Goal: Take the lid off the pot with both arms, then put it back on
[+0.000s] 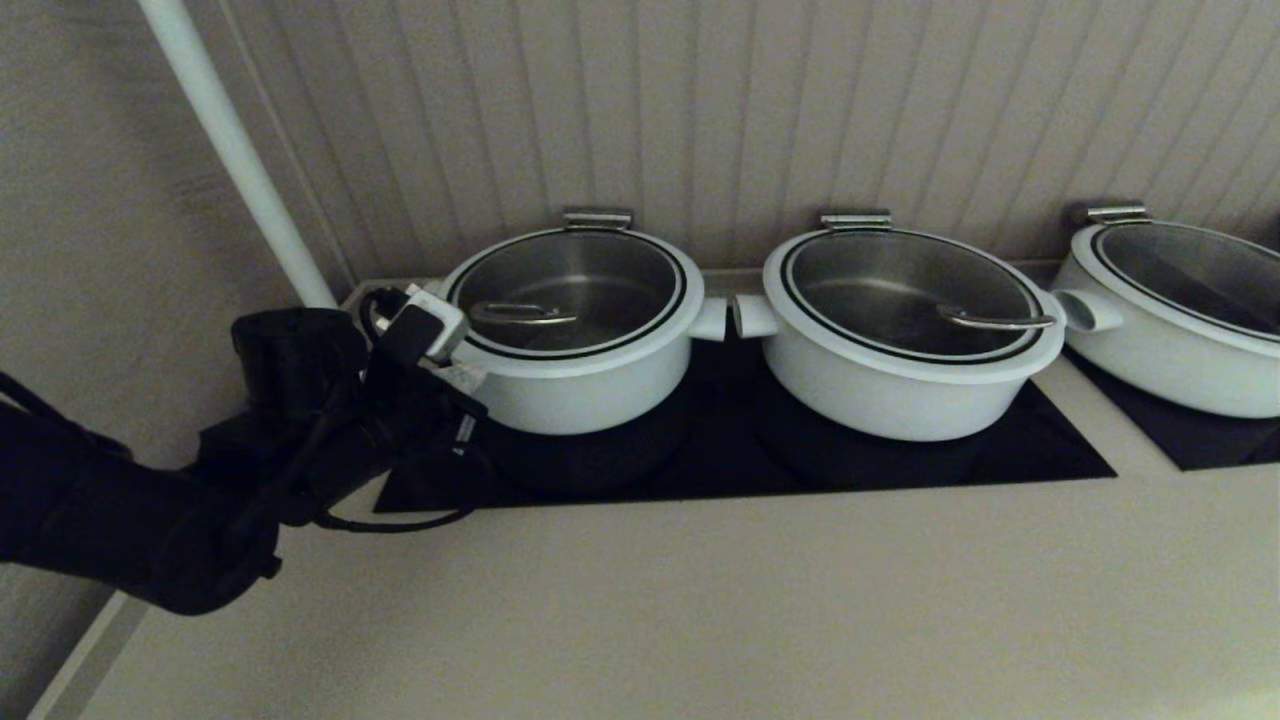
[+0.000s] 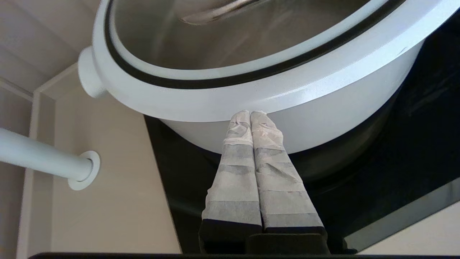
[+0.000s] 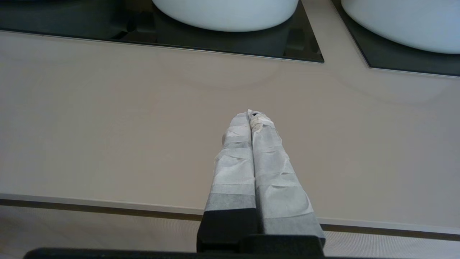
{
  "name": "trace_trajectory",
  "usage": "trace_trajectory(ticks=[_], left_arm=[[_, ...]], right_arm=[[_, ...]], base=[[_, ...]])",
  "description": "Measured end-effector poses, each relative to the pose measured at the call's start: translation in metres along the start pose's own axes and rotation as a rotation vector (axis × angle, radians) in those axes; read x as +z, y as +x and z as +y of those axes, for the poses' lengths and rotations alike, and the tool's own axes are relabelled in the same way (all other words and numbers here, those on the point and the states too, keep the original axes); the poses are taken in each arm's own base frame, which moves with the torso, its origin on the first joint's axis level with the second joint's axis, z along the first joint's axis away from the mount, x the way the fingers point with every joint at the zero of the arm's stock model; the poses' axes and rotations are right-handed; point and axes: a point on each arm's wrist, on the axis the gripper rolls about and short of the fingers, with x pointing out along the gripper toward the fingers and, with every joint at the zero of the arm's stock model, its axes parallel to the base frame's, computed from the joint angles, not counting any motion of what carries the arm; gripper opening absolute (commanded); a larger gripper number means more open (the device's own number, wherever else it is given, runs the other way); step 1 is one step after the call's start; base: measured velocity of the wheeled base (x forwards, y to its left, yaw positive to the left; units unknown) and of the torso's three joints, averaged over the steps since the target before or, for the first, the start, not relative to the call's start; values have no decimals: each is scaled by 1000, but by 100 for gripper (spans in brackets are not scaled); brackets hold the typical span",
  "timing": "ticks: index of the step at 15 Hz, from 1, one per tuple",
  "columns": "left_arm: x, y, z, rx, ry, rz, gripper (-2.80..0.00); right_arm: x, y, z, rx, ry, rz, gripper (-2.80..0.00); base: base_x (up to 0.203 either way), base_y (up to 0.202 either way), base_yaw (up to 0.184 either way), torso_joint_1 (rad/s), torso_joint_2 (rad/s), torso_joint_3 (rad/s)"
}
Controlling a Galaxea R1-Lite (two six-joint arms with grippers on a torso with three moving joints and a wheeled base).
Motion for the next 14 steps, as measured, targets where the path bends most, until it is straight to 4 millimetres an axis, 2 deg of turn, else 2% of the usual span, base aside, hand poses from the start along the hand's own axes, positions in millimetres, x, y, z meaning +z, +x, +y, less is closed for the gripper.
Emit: trace_trajectory(ticks=[5,14], left_arm=[[0,-12,3,10,-2,-1,-280],[-1,-49,17,91,-22,6,-280]], right_arm=[[0,0,0,0,0,0,-280],[0,0,0,0,0,0,-280]], base=[[0,0,0,0,0,0],[0,0,0,0,0,0]])
